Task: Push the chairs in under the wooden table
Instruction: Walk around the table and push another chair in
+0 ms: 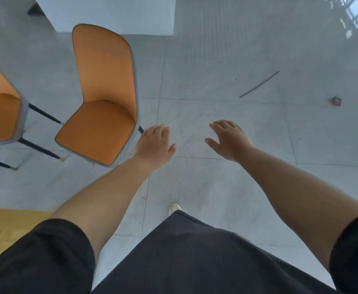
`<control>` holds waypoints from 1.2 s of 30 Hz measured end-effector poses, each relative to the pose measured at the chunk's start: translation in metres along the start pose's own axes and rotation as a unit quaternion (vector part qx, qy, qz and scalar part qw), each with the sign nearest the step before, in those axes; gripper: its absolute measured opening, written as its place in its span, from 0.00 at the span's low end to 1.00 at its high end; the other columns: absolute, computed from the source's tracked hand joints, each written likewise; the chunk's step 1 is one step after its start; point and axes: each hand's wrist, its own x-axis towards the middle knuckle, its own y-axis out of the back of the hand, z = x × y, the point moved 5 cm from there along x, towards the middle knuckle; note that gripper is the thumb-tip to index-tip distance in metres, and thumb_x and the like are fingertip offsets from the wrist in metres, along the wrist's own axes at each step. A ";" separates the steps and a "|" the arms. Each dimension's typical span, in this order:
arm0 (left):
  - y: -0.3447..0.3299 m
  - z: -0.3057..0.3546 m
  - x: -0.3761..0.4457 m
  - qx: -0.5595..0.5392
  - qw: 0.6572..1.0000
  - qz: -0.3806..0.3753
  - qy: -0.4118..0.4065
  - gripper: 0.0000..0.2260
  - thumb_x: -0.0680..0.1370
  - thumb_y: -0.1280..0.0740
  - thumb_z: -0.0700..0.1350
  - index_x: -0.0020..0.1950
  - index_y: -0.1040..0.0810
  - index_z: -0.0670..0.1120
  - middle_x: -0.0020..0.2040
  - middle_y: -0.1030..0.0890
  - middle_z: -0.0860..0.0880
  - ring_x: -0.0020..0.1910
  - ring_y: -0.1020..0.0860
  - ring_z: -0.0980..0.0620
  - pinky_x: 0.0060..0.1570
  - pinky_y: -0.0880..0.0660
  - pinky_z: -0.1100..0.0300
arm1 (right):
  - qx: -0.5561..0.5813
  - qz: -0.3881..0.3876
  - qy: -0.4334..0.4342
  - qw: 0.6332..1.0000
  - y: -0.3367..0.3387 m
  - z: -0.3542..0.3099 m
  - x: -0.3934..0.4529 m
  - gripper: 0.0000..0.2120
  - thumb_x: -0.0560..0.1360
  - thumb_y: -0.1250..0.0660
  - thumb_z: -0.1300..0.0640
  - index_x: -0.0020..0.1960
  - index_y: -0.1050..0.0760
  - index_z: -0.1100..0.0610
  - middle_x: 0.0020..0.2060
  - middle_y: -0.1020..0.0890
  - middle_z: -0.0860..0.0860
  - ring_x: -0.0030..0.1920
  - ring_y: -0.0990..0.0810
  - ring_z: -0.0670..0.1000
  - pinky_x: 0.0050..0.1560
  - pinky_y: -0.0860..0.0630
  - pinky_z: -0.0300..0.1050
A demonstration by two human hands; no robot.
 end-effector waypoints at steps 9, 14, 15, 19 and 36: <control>0.019 -0.041 0.149 0.007 1.000 -0.009 0.011 0.25 0.79 0.45 0.57 0.68 0.34 0.41 0.67 0.28 0.42 0.67 0.32 0.43 0.67 0.35 0.49 | 0.002 -0.013 0.021 1.000 0.019 0.040 0.147 0.29 0.77 0.41 0.40 0.72 0.34 0.57 0.70 0.30 0.54 0.71 0.37 0.56 0.71 0.41 0.52; 0.018 -0.056 0.230 0.014 0.999 -0.008 0.042 0.27 0.80 0.45 0.57 0.72 0.37 0.40 0.72 0.32 0.42 0.71 0.36 0.44 0.70 0.40 0.49 | 0.001 -0.013 0.066 0.998 0.026 0.080 0.246 0.29 0.76 0.42 0.39 0.71 0.34 0.55 0.69 0.29 0.53 0.71 0.36 0.55 0.69 0.40 0.51; 0.020 -0.060 0.248 0.014 0.998 -0.004 0.055 0.27 0.80 0.46 0.56 0.72 0.37 0.40 0.72 0.32 0.42 0.71 0.36 0.44 0.70 0.41 0.49 | 0.001 -0.016 0.082 0.997 0.029 0.089 0.268 0.29 0.76 0.42 0.39 0.71 0.33 0.55 0.69 0.29 0.52 0.71 0.36 0.55 0.69 0.39 0.51; 0.039 -0.073 0.312 -0.006 0.991 0.015 0.133 0.25 0.80 0.44 0.55 0.70 0.35 0.39 0.70 0.30 0.41 0.70 0.35 0.43 0.70 0.40 0.49 | -0.009 -0.038 0.148 0.988 0.051 0.119 0.354 0.30 0.76 0.43 0.38 0.70 0.33 0.55 0.68 0.28 0.52 0.70 0.35 0.56 0.68 0.38 0.51; 0.071 -0.188 0.434 -0.051 0.916 0.095 0.386 0.26 0.79 0.44 0.56 0.70 0.36 0.39 0.70 0.31 0.40 0.70 0.35 0.41 0.70 0.40 0.48 | -0.045 -0.088 0.345 0.933 0.062 0.076 0.622 0.28 0.77 0.43 0.39 0.71 0.33 0.56 0.67 0.27 0.52 0.69 0.34 0.54 0.67 0.35 0.52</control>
